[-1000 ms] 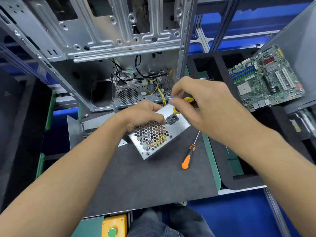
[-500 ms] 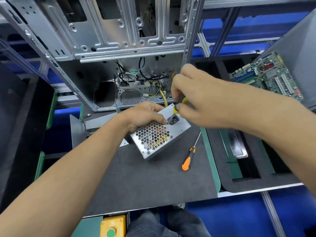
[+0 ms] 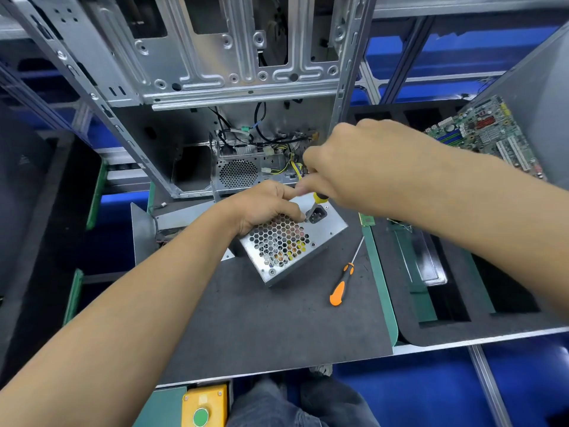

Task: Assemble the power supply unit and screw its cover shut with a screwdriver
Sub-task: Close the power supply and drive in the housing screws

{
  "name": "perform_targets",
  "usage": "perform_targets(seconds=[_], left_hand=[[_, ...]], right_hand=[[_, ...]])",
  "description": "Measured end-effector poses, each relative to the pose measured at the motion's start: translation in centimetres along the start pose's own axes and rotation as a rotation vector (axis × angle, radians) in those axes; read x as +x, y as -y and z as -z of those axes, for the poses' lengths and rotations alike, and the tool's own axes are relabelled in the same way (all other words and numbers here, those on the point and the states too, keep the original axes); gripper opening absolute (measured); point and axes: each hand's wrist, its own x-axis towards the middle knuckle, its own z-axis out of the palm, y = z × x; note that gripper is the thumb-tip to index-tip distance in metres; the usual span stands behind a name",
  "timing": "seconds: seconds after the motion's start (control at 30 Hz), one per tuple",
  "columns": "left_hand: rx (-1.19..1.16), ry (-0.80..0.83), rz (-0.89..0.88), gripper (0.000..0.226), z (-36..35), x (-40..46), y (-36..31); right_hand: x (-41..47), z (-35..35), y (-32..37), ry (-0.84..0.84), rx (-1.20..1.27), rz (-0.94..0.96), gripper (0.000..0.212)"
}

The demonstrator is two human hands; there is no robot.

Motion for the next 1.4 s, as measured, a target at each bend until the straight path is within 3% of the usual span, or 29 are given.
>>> perform_targets(seconds=[0.13,0.33,0.4,0.5,0.6,0.7,0.77,0.87,0.93,1.03,1.1,1.2,1.33,1.4], left_hand=[[-0.026,0.02,0.029,0.022,0.2,0.2,0.2],[-0.014,0.006,0.013,0.023,-0.1,0.1,-0.2],[0.005,0.009,0.014,0.03,0.0,0.2,-0.1],[0.036,0.021,0.028,0.018,0.1,0.4,0.0],[0.046,0.002,0.034,0.018,0.1,0.4,-0.2],[0.05,-0.009,0.047,0.021,0.0,0.2,-0.2],[0.045,-0.012,0.056,0.027,0.0,0.1,-0.3],[0.035,-0.011,0.065,0.029,0.1,0.2,-0.2],[0.035,-0.004,0.063,0.025,0.1,0.3,-0.2],[0.04,0.004,0.036,0.025,0.0,0.2,-0.2],[0.046,-0.012,0.001,0.032,0.0,0.2,-0.2],[0.015,0.009,0.019,0.019,0.0,0.1,-0.1],[0.008,0.012,0.042,0.023,-0.1,0.1,-0.2],[0.033,0.01,0.005,0.016,-0.1,0.0,-0.3]], right_hand=[[-0.3,0.2,0.1,0.091,0.231,0.101,0.021],[-0.1,0.5,0.3,-0.049,-0.084,-0.053,0.017],[0.0,0.5,0.0,0.033,0.023,-0.02,0.018],[0.0,0.5,-0.4,0.159,0.178,0.058,0.019],[-0.2,0.2,-0.4,0.061,0.066,0.003,0.008],[-0.5,0.0,-0.5,-0.012,-0.007,-0.079,0.03],[-0.6,-0.1,-1.3,0.084,0.126,-0.075,0.033],[-0.9,0.2,-1.7,0.137,0.314,0.032,0.011],[-0.6,0.1,-1.3,0.074,0.163,0.035,0.007],[-0.4,-0.3,-0.1,-0.026,-0.095,-0.031,0.026],[-0.6,-0.5,0.3,-0.012,-0.037,-0.074,0.035],[-0.9,0.0,0.1,0.094,0.235,0.013,0.025],[-0.1,0.5,0.0,0.044,0.041,0.045,0.011],[0.1,0.5,0.6,0.004,-0.034,-0.003,0.028]])
